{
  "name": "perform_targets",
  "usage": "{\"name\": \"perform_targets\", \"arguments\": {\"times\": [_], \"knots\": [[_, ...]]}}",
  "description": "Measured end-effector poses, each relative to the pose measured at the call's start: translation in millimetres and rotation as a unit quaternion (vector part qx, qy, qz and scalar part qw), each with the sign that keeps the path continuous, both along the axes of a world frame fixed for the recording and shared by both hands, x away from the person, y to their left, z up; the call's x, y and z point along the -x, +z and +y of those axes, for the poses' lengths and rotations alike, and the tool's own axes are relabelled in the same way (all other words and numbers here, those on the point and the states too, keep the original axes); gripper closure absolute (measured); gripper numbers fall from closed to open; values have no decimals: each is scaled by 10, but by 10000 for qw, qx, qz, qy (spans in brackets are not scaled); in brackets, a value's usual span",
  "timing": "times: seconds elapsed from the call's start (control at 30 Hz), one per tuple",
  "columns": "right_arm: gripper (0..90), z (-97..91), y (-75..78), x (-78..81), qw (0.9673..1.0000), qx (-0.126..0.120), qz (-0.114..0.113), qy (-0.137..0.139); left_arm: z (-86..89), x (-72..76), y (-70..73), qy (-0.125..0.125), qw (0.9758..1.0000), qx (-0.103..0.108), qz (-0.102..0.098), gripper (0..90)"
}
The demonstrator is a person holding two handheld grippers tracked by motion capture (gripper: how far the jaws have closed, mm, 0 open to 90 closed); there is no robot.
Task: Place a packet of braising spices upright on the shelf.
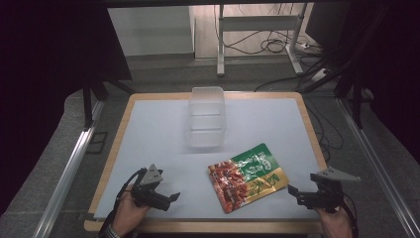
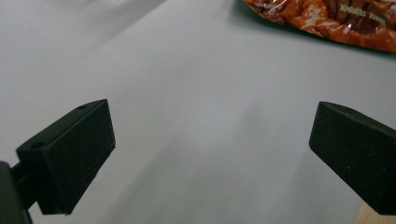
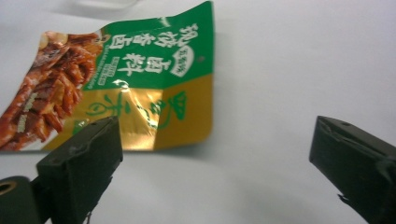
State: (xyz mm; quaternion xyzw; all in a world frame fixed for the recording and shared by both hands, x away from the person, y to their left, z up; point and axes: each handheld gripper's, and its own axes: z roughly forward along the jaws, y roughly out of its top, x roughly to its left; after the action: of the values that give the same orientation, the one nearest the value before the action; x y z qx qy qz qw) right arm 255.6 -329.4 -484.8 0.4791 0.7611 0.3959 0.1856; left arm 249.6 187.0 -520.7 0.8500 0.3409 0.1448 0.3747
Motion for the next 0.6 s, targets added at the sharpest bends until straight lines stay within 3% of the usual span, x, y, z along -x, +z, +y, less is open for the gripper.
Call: {"name": "perform_targets", "arguments": {"times": [0.1,0.17,0.27,0.6], "knots": [[0,-56,-24,66,9999,0,-32,-116,0,-1,-3,1,10000,20,16,3],[0,-147,-58,101,9997,-178,79,-142,-2,4,0,-29,10000,0,-17,5],[0,-205,-47,116,9994,-312,19,-178,-9,8,-2,-40,10000,-21,-53,5],[0,-187,-49,111,9998,-105,-65,-138,-16,8,-11,-56,10000,-38,-67,4]]}}
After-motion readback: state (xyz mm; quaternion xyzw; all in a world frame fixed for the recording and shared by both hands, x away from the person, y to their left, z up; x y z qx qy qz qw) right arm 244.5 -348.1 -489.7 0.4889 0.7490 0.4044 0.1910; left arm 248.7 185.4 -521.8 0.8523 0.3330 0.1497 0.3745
